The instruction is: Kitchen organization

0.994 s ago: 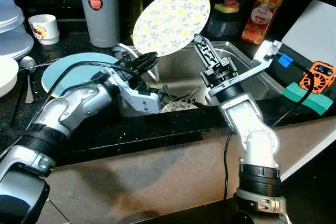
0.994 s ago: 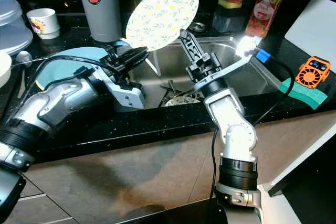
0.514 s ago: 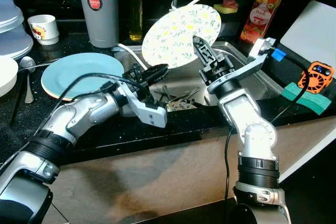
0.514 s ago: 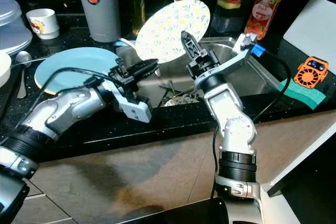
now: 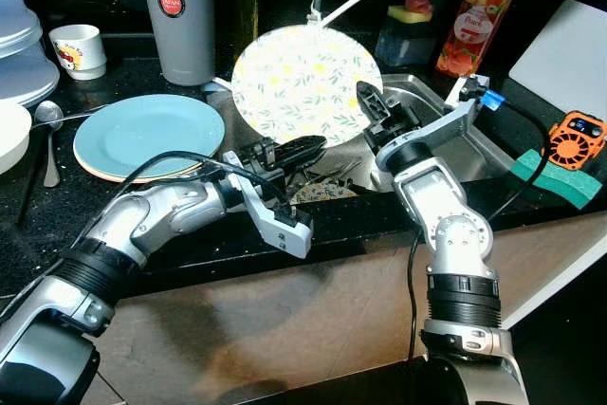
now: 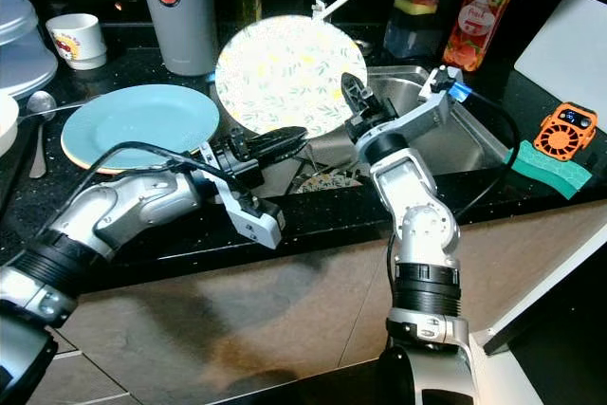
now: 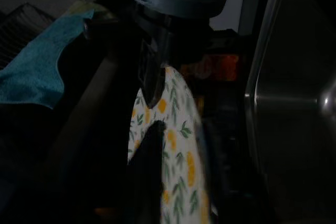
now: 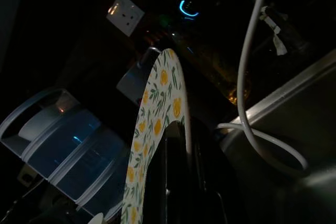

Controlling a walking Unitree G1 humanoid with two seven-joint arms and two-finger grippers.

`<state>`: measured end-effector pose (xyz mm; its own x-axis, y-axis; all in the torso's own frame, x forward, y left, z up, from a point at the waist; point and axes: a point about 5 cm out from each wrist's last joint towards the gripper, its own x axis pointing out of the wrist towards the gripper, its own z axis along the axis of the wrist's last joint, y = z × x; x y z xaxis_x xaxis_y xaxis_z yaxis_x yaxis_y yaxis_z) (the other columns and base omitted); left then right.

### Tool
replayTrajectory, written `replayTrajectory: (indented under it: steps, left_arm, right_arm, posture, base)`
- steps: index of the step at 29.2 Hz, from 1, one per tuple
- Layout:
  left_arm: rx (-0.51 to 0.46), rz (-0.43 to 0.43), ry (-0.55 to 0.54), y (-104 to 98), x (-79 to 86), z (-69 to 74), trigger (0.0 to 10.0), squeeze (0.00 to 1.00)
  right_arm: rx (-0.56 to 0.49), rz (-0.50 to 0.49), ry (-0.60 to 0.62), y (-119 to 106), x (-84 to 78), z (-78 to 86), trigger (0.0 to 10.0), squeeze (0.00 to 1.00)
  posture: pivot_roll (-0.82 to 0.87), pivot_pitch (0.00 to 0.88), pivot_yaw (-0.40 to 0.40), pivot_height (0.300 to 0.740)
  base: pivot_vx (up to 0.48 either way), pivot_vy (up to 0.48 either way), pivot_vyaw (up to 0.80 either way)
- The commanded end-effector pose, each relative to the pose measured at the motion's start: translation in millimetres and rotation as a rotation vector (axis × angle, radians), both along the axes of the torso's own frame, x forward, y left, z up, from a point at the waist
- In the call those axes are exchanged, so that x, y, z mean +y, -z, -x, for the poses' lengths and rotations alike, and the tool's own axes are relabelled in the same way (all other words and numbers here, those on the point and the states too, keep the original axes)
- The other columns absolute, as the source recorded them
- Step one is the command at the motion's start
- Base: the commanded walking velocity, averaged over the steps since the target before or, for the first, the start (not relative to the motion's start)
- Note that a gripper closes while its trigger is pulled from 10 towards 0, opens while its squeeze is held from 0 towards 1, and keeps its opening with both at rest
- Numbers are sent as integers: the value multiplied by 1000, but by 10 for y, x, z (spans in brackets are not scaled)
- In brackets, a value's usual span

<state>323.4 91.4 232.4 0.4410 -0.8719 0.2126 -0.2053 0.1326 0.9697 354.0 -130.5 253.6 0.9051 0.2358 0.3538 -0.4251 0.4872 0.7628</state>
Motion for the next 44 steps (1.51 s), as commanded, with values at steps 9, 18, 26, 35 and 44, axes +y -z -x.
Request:
replayTrajectory:
  steps: [9,18,26,35,44]
  left_arm:
    - [26,66,-66,-60,147,-36,10000,0]
    - [422,134,-203,149,531,64,10000,0]
    - [447,402,-329,-59,681,-66,10000,0]
    - [545,1025,-575,-531,1337,-274,10000,0]
    - [593,1066,-789,-808,2107,-50,10000,0]
  right_arm:
    - [7,-25,115,25,-181,-48,0,0]
    - [29,156,602,-21,-890,-99,10000,0]
    - [94,514,460,264,-487,-252,10000,1000]
    - [-321,98,299,-359,-381,101,10000,0]
    - [-292,114,247,-157,-277,196,10000,0]
  posture:
    - [160,0,-73,740]
    - [170,11,-82,740]
    - [177,14,-84,740]
    - [165,16,-64,740]
    - [186,23,-47,740]
  base:
    - [0,0,0]
    - [0,0,0]
    - [0,0,0]
    - [0,0,0]
    - [0,0,0]
